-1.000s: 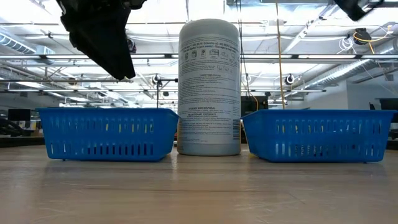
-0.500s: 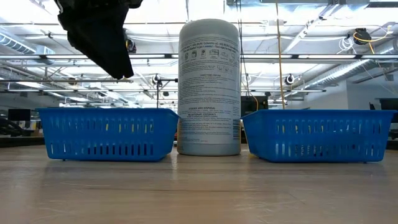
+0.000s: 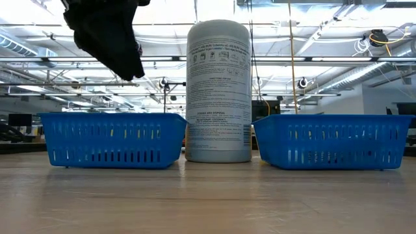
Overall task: Pick & Place Travel size toiletries
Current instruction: Put the hairbrush into the left blue bin
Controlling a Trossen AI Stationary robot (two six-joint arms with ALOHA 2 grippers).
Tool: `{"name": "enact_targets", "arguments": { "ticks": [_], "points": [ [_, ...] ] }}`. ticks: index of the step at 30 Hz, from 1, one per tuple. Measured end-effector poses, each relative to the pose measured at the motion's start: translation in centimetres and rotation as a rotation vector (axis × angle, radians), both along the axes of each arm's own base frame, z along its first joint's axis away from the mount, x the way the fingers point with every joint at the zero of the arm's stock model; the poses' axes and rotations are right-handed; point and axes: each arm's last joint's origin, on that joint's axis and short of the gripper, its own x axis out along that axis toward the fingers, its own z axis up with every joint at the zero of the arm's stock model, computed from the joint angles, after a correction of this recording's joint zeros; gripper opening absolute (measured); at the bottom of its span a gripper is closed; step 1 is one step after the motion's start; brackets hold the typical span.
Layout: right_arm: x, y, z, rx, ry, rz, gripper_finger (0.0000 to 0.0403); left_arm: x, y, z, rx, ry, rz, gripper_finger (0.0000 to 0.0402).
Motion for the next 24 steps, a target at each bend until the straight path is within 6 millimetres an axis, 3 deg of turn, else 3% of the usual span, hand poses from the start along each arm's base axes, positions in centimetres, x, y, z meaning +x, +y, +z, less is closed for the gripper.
{"name": "enact_targets", "arguments": {
  "ticks": [12,24],
  "points": [
    [0.0,0.0,-2.4,-0.1,0.023,0.044,0.0174,0.2,-0.1,0.1,0.001,-0.014,-0.025,0.0232],
    [1.3,0.1,-4.9,-0.163,0.06,0.067,0.017,0.2,-0.1,0.1,0.004,-0.013,-0.029,0.0232]
  ]
}}
